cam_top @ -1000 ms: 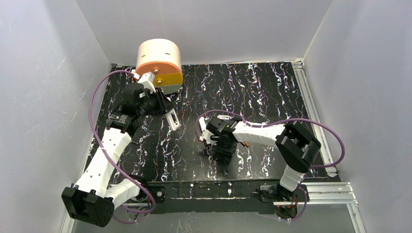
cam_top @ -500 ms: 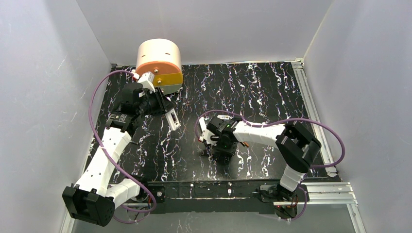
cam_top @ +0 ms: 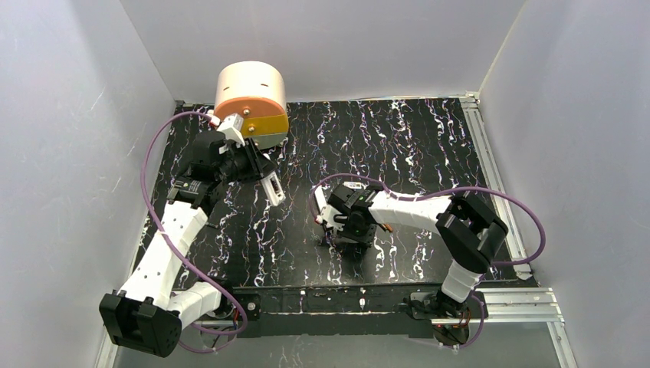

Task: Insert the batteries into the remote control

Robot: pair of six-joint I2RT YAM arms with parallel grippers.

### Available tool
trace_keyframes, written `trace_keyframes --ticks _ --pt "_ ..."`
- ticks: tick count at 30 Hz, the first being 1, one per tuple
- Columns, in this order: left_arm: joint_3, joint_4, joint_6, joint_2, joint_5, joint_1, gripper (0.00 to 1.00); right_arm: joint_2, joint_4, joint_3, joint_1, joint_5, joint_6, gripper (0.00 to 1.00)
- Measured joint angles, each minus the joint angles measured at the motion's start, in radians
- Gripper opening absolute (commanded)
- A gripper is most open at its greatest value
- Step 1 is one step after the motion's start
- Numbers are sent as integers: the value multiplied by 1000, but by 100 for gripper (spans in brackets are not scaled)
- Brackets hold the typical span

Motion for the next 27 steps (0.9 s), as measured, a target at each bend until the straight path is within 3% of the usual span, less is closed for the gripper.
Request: trace_keyframes --ticks 9,18,27 --pt "-95 103 -59 3 62 0 0 -80 52 13 -4 27 87 4" --pt "-224 368 -213 156 152 -55 0 -377 261 11 -13 -20 362 6" --pt "-276 670 -348 274 241 -163 0 -409 274 48 -19 -44 615 7"
